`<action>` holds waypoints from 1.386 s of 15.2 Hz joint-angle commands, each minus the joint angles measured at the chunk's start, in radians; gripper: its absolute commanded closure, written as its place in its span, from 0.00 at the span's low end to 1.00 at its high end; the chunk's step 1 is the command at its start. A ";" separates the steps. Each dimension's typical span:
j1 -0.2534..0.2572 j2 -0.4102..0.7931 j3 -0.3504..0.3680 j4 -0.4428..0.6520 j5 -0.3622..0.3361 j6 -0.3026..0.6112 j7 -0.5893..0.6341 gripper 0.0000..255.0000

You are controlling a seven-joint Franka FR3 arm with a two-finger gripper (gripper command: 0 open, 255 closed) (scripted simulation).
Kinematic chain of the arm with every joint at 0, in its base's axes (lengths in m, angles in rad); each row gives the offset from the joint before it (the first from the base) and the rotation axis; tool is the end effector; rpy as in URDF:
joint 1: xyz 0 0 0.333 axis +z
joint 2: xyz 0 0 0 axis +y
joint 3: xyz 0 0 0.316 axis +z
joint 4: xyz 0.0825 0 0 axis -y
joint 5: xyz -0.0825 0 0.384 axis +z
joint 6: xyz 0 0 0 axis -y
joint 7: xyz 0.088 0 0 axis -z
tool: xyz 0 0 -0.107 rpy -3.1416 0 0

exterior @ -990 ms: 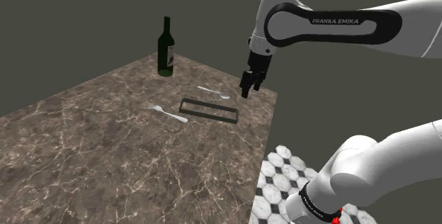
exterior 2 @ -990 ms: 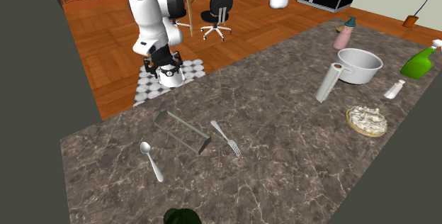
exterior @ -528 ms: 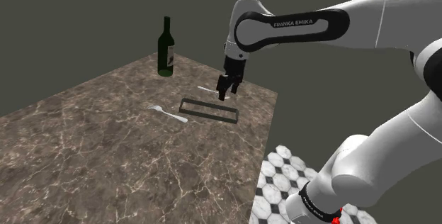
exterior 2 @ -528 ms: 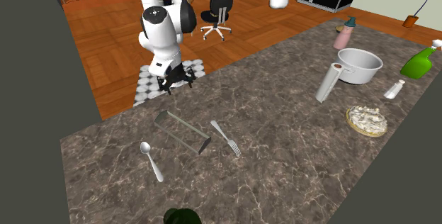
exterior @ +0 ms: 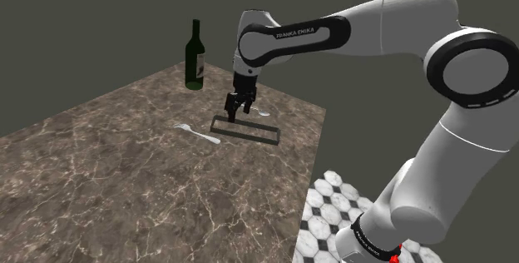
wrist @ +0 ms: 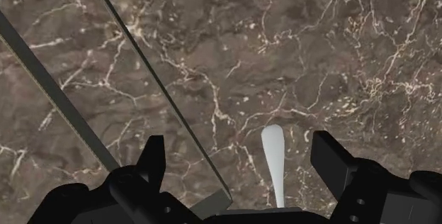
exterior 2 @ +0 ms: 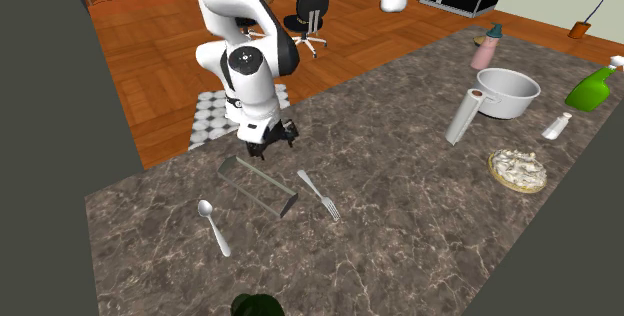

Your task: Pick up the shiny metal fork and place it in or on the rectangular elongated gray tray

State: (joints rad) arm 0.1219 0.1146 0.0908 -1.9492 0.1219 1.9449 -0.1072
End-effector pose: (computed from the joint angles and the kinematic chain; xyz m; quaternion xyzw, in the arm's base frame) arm 0.5560 0.1273 0.4125 -0.9874 -0.1334 0.0623 0.0573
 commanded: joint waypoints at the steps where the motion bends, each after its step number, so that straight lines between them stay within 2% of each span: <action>1: 0.010 0.077 0.010 0.072 0.005 0.005 -0.003 0.00; 11: 0.062 0.446 0.049 0.477 0.009 -0.034 -0.010 0.00; 18: 0.071 0.470 0.051 0.413 0.010 0.055 -0.012 0.00; 21: 0.071 0.470 0.051 0.413 0.010 0.055 -0.012 0.00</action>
State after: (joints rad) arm 0.1931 0.5844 0.1422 -1.5355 0.1320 1.9988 -0.1193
